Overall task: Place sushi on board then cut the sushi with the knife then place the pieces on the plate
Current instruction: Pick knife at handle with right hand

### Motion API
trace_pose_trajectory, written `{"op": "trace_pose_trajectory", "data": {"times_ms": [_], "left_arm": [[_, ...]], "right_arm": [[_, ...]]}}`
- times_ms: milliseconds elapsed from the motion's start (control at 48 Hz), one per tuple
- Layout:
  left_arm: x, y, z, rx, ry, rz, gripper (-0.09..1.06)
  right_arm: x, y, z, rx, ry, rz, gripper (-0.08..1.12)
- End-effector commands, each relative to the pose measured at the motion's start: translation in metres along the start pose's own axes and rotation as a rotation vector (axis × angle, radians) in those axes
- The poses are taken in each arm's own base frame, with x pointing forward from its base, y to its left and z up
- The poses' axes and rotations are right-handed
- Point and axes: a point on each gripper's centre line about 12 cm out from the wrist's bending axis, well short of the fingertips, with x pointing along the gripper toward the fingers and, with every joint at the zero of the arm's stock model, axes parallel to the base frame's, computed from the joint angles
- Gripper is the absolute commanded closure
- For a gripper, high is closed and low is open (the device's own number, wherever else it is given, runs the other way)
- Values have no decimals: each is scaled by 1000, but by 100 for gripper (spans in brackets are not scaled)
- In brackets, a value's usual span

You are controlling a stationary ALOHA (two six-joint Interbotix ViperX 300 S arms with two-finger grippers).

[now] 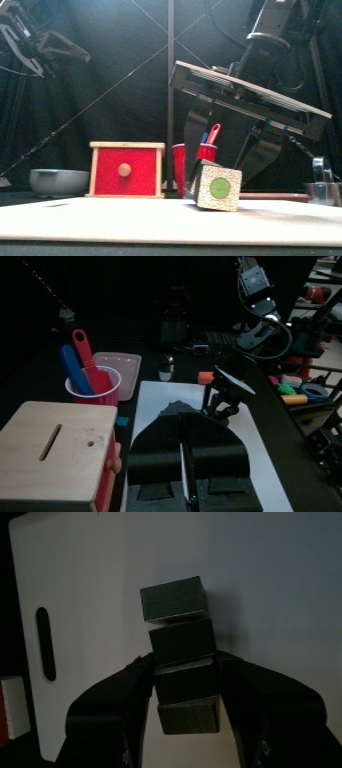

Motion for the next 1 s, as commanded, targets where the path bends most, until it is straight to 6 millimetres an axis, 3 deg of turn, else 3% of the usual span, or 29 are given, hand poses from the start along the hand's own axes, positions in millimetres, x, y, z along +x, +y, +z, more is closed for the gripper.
{"op": "trace_pose_trajectory", "data": {"times_ms": [21,458,750,1000], "left_arm": [[1,-1,5,1,-14,-3,99],[1,-1,4,3,-11,-2,100],[1,0,2,0,-5,0,99],[0,0,0,-3,-2,0,99]], "right_arm": [[-12,12,6,33,16,30,22],[-19,19,13,22,14,67,14],[-36,15,35,-57,6,111,14],[-39,6,54,-151,25,167,14]]}}
